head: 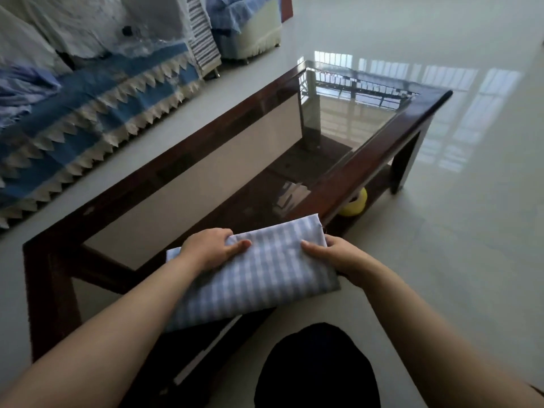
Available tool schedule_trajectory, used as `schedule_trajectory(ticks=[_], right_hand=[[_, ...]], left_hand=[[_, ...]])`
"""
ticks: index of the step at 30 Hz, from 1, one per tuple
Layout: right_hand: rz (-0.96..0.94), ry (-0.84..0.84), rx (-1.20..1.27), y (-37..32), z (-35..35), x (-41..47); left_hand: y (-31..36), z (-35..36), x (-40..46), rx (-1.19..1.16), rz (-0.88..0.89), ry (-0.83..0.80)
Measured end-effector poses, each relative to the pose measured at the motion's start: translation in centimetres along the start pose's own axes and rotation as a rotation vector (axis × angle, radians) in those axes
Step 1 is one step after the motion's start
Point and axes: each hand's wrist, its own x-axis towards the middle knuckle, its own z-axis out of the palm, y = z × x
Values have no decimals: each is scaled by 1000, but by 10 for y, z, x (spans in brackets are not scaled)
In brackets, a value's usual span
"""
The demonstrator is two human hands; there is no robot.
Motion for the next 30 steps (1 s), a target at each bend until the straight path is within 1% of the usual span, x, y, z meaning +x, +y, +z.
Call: schedule_trajectory(ticks=[2, 5, 7, 9, 10, 13, 15, 17, 19, 21, 23, 26, 30], right_hand=[[-129, 69, 43, 9, -11, -19], [-246, 187, 129, 22, -30, -64], [-310, 262, 129, 29, -48, -101], [-346, 332, 92, 36, -69, -143], [-351, 381, 66, 39, -80, -164], [-359, 536, 13, 57, -119, -217], [-360, 652, -7, 75, -146, -245], [-335, 806, -25, 96, -173, -266], [-271, 973, 6, 119, -201, -280], [-174, 1083, 46, 140, -225, -290], [-90, 1123, 38, 160, -250, -293], [-53, 1135, 45, 173, -285, -288], [41, 1092, 3, 175, -329, -259]], left_hand=[[18, -11, 0, -87, 55, -130], [56, -42, -11, -319, 202, -351], [88, -58, -22, -369, 362, -387], [126, -60, -35, -385, 472, -354], [146, -58, -42, -379, 510, -308], [213, -47, -60, -344, 625, -95], [261, -41, -74, -261, 661, 49], [309, -31, -86, -124, 679, 191], [353, -15, -96, -65, 670, 275], [387, 1, -100, -58, 647, 306], [410, 13, -94, -76, 608, 304], [434, 25, -75, -117, 529, 275], [460, 37, -46, -150, 471, 254]])
